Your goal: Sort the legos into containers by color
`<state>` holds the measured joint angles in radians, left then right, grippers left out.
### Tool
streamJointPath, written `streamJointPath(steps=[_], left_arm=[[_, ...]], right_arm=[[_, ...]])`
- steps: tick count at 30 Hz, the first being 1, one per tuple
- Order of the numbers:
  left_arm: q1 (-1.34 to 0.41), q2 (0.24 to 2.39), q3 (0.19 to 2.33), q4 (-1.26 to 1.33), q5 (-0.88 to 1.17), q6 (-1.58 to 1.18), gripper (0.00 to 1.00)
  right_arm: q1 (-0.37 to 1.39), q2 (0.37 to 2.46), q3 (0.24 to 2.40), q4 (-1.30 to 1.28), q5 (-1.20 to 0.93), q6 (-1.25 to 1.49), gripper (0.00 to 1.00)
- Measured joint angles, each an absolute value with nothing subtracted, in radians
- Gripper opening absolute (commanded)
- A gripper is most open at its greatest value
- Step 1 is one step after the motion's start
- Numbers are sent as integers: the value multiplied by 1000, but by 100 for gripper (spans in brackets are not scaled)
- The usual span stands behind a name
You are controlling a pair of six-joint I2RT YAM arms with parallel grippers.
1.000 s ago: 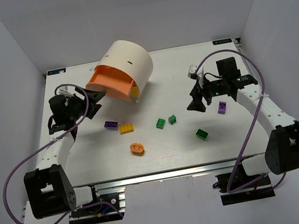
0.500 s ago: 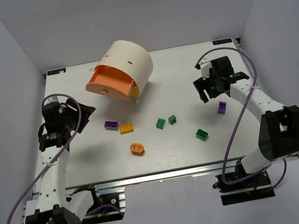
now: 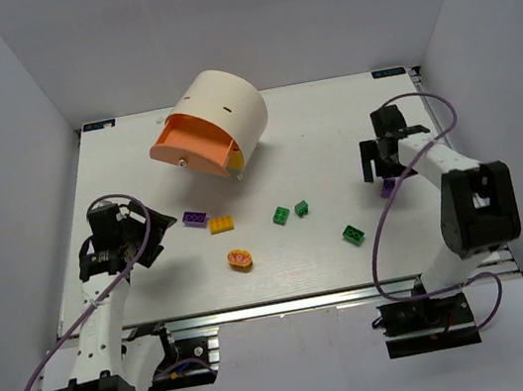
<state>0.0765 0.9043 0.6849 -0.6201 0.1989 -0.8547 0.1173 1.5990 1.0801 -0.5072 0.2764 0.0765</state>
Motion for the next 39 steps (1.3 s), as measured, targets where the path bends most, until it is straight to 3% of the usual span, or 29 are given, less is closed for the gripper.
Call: streamJointPath(steps=[6, 10, 14, 19, 25, 29, 36, 39], left_arm=[[76, 907, 678, -617, 199, -859, 90], [76, 888, 651, -609, 199, -866, 90], [76, 870, 620, -606, 199, -878, 90], [73, 868, 602, -597, 207, -892, 90], [68, 882, 595, -576, 224, -899, 89], [68, 915, 588, -548, 234, -903, 88], [68, 1071, 583, -517, 249, -911, 86], [68, 1133, 589, -515, 249, -916, 86]], right_arm=[[84, 1842, 1205, -587, 299, 192, 68], [77, 1843, 1212, -587, 297, 225, 59], [71, 1843, 1207, -585, 284, 237, 40], [54, 1840, 1201, -585, 244, 244, 30], [33, 1824, 1199, -582, 141, 208, 5], [42, 1758, 1196, -542, 7, 67, 0], [107, 1618, 1347, -495, -547, -393, 0], [186, 1603, 1414, -424, -673, -495, 0]])
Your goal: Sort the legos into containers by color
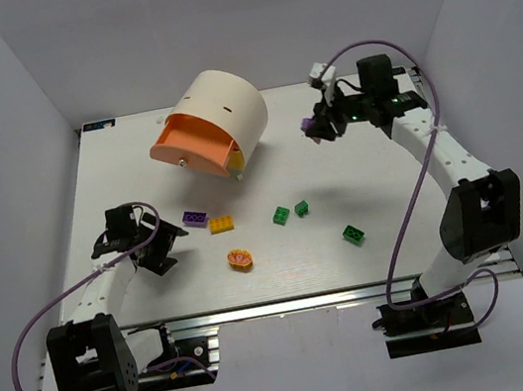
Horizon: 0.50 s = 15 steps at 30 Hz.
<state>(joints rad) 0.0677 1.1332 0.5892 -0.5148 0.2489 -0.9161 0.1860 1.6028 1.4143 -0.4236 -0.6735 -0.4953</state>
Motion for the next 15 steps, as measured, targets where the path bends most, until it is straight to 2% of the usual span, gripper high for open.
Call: streamJointPath(steps=[3, 6, 11, 15], left_arm=[[62, 1165, 604, -513, 248, -919, 86], [57, 1171, 617, -501, 248, -924, 87], [57, 1171, 620, -486, 248, -934, 87], [57, 1171, 620, -485, 248, -942, 87]], right_arm=[[283, 1644, 1521, -368, -734, -529, 0], [369, 1765, 1729, -324, -746, -493, 0], [489, 1943, 2007, -248, -697, -392, 0], [563, 2025, 2109, -226, -638, -339, 0]])
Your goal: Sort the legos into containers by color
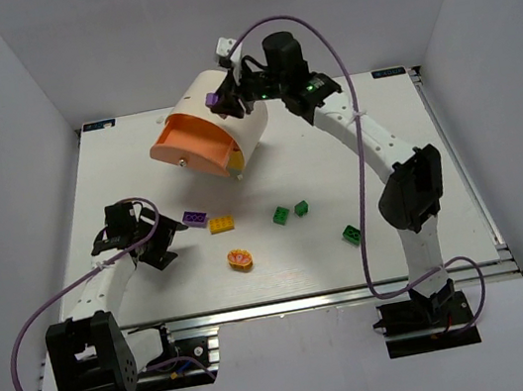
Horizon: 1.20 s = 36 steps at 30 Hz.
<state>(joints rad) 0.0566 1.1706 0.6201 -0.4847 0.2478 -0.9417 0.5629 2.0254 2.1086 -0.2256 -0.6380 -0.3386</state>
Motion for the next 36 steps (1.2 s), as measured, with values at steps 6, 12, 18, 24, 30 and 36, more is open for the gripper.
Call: streamJointPath(steps=[6, 12, 18, 24, 30, 36], left_arm=[[57, 1171, 620, -482, 248, -946, 87], [57, 1198, 622, -452, 249, -957, 87], [57, 1295, 658, -425, 251, -978, 87], [52, 1384, 714, -387, 252, -993, 87], [41, 1432, 751, -373, 253, -1004, 87], [12, 1500, 813, -369, 241, -1014, 86]], right_arm=[[647, 2051, 2104, -204, -580, -295, 12], [675, 2051, 2085, -182, -530, -284, 47], [682, 2070, 2085, -175, -488, -271, 57], [686, 2083, 2085, -175, -481, -265, 60], [688, 2074, 2069, -152, -471, -217, 51], [665, 1903, 1850, -72, -412, -146, 35]])
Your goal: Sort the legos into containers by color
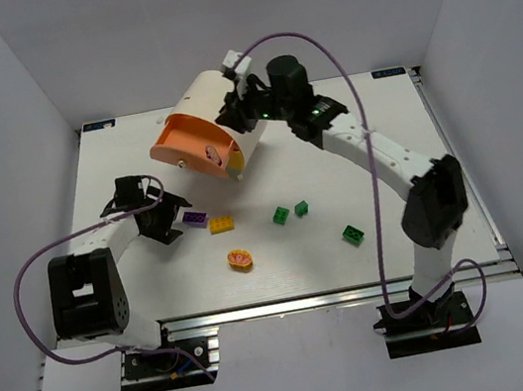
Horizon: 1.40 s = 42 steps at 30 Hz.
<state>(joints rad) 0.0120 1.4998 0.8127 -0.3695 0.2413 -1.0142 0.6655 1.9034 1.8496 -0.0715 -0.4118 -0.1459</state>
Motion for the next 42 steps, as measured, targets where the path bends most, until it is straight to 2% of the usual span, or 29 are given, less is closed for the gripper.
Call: streamJointPath(steps=[4, 10, 11, 16, 19, 20, 23, 24, 26, 27, 29, 30, 32, 33, 39, 42], left_arm=[[-16, 1581, 884, -382, 216, -1032, 83], [-54, 1696, 998, -442, 161, -1051, 74], [-59, 1707, 1007, -450, 154, -1053, 70], [-84, 1758, 1048, -517, 130, -1053, 65], [-96, 1778, 1071, -537, 122, -1049, 53], [-100, 1782, 1074, -540, 120, -1048, 44], [-109, 1784, 1082, -546, 118, -1042, 30], [-112, 1784, 1083, -547, 115, -1041, 22], [-115, 1780, 1082, -552, 113, -1037, 15], [-115, 1774, 1079, -557, 110, -1034, 7], [-115, 1740, 1061, -572, 101, -1025, 1], [-115, 1707, 1045, -577, 95, -1020, 0], [-115, 1601, 1002, -597, 84, -1008, 0], [-112, 1535, 982, -606, 81, -1001, 0], [-97, 1056, 887, -518, 115, -934, 0], [-98, 925, 876, -415, 167, -915, 0]], right_arm=[[618, 1688, 1619, -5, -398, -127, 50], [561, 1457, 1384, 40, -383, -119, 52], [556, 1438, 1359, 43, -381, -118, 52], [527, 1389, 1274, 49, -364, -103, 52], [506, 1383, 1252, 51, -361, -87, 52], [501, 1381, 1245, 52, -361, -84, 52], [488, 1370, 1224, 54, -361, -76, 52], [485, 1363, 1213, 55, -361, -74, 52], [481, 1346, 1194, 54, -362, -73, 52], [479, 1336, 1185, 55, -362, -73, 50], [476, 1316, 1168, 54, -366, -76, 48], [473, 1306, 1161, 52, -369, -80, 35], [470, 1288, 1150, 49, -381, -100, 15], [468, 1282, 1147, 43, -390, -115, 0], [463, 1275, 1134, -42, -472, -204, 0], [460, 1274, 1102, -83, -516, -247, 0]])
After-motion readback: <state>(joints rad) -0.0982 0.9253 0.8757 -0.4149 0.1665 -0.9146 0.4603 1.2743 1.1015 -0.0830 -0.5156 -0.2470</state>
